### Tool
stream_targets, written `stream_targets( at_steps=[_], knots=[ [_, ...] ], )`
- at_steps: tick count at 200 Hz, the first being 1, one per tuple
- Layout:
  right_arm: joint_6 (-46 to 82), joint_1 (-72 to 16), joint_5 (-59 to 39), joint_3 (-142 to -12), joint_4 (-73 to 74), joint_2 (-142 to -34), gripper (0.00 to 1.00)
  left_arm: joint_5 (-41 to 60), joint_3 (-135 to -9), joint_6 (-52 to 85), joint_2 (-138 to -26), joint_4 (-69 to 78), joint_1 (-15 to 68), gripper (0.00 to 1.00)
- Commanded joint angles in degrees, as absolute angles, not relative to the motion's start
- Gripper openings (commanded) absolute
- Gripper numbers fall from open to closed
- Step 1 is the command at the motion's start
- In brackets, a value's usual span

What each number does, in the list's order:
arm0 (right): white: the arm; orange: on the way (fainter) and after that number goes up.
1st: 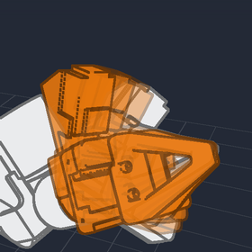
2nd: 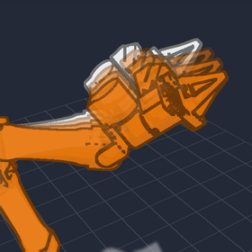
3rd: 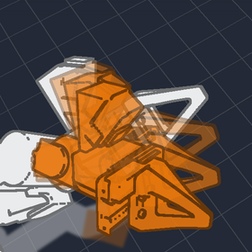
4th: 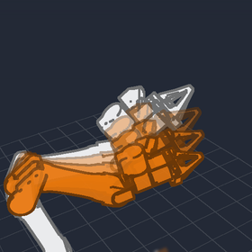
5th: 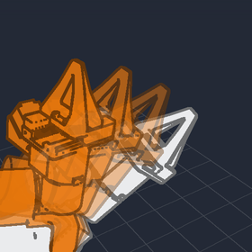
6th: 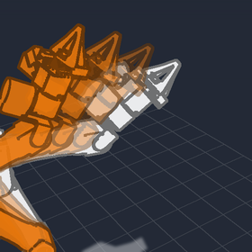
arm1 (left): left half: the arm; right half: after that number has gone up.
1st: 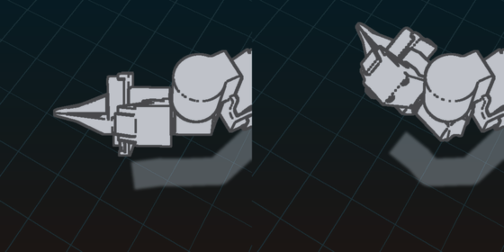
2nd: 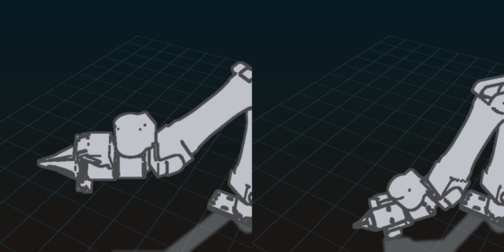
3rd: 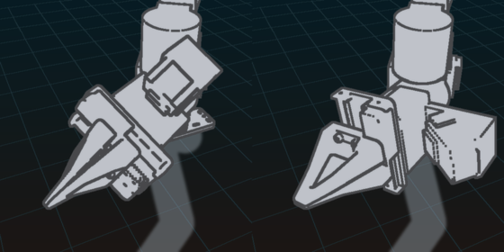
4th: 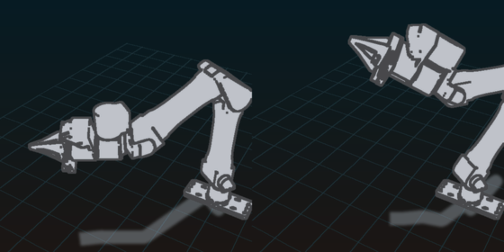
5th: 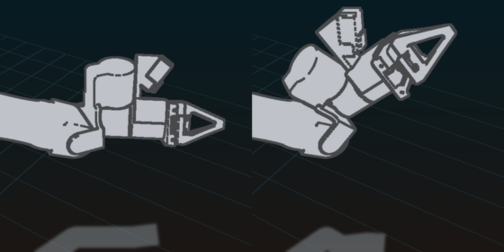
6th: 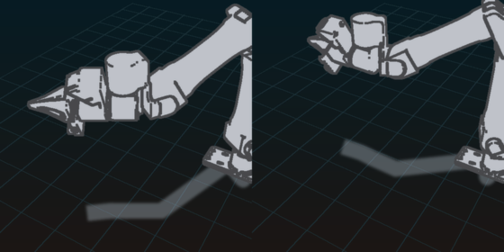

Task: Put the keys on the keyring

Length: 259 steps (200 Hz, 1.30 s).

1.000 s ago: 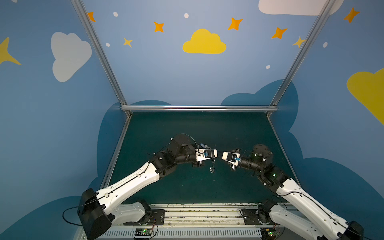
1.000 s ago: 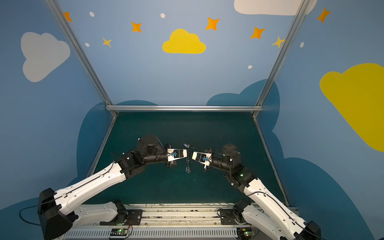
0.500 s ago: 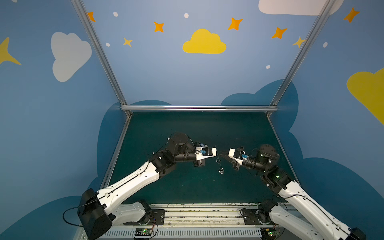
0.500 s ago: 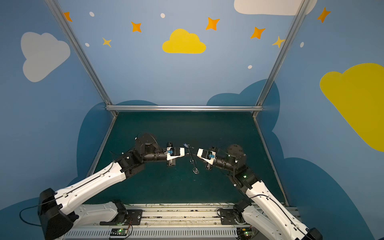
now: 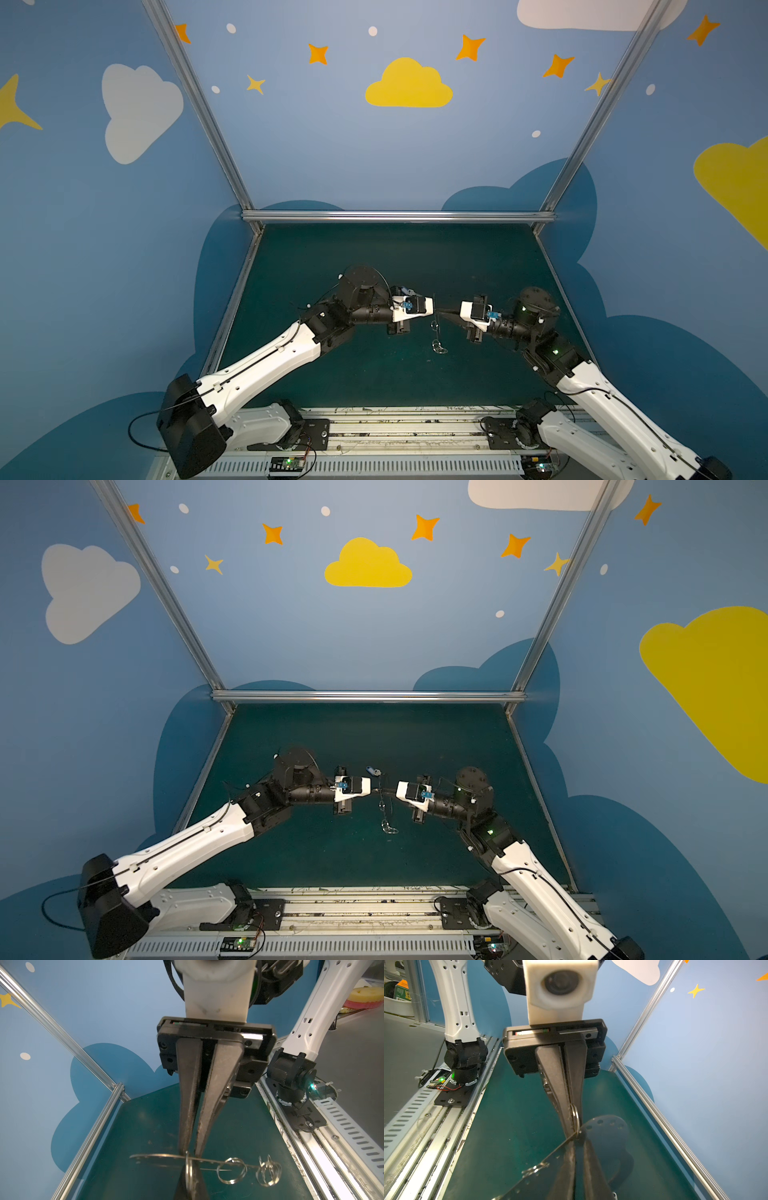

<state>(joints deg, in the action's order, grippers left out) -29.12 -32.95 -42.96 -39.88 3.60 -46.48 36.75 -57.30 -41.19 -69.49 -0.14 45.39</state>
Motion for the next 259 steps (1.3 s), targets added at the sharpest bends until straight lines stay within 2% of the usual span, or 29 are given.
stream_targets(
  at_steps=[1,120,156,206,224,241,250,259],
  knots=[
    [-30.2,-33.0,-45.6,-42.2,1.8,-46.8,0.12,37.0,-59.0,-43.1,-70.2,-0.9,45.5,0.03],
    [-33.3,-32.9,-45.4,-43.2,-2.4,-48.5,0.12,36.5,-63.1,-50.1,-72.2,-7.9,46.4,0.03],
    [-33.9,-32.9,-45.9,-43.3,-2.8,-48.7,0.02,36.0,-63.6,-51.3,-72.2,-8.9,46.6,0.04],
    [-34.9,-32.9,-46.0,-42.9,-2.8,-48.9,0.00,34.8,-63.1,-51.8,-71.5,-8.5,46.7,0.04],
    [-34.9,-32.9,-45.1,-43.4,-3.6,-49.0,0.00,32.6,-62.8,-51.5,-71.4,-8.3,47.0,0.13],
    [-34.9,-33.0,-43.5,-44.1,-5.0,-49.3,0.00,29.1,-62.6,-51.1,-70.9,-8.3,47.3,0.30],
    [-34.6,-33.0,-42.6,-44.4,-5.7,-49.4,0.00,26.9,-62.4,-51.4,-70.4,-8.3,47.6,0.35],
    [-34.1,-33.0,-41.5,-44.4,-5.8,-49.4,0.00,24.3,-61.9,-51.3,-70.0,-7.8,47.9,0.36]
  ],
)
